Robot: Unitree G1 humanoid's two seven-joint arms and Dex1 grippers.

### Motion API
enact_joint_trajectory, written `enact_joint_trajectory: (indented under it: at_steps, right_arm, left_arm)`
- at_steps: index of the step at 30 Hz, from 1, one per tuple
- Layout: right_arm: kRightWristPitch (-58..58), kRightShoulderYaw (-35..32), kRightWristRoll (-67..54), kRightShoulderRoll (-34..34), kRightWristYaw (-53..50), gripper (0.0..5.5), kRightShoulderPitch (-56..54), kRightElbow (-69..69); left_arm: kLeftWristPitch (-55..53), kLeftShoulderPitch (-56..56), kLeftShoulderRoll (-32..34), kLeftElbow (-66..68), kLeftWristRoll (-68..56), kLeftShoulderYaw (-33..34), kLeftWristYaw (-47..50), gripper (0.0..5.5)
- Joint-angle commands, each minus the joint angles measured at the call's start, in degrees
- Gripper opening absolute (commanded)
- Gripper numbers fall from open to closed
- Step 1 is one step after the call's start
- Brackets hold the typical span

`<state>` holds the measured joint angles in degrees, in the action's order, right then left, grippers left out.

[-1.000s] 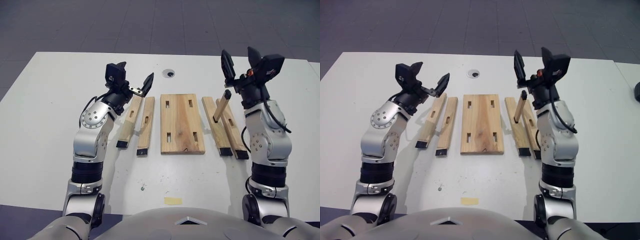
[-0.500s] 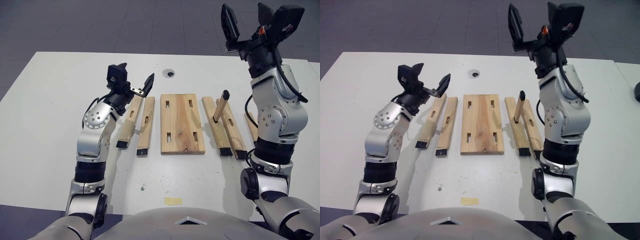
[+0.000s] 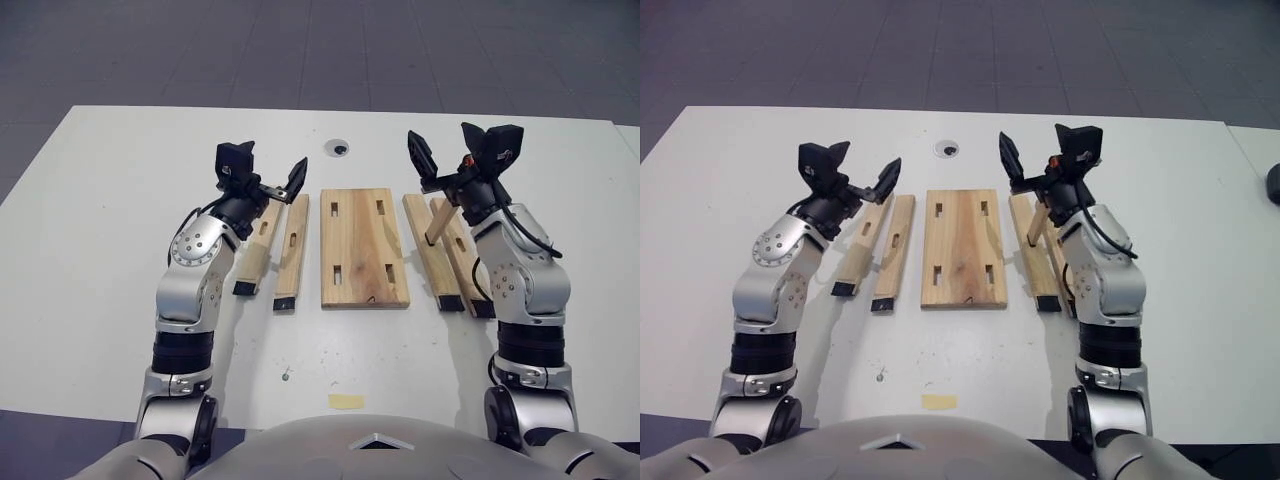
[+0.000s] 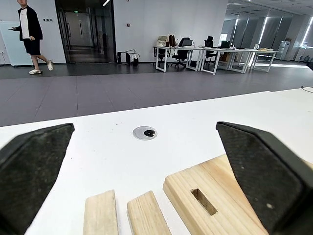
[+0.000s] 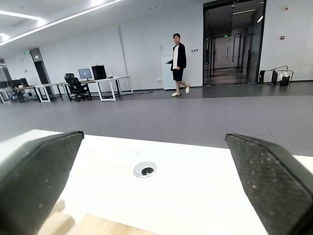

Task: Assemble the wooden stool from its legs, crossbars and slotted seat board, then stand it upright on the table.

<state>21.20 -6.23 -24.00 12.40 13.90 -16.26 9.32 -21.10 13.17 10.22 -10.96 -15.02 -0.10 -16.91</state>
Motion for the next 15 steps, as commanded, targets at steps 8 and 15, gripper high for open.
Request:
enact_joint_trajectory:
  at_steps: [8,15]
  right_arm:
    - [2.2,-5.45,-2.84,-0.23,-4.56,5.39,4.18,13.2]
    - [8.71,-6.29,-9.29,-0.3,-4.58,5.39,17.29,23.63]
  left_arm:
    - [-0.67,0.91,-0.66,-4.3,-0.33,2.6,3.42,5.4]
    - [-2.69,-1.46,-0.21,-7.69,-0.81,3.44,4.55,5.4]
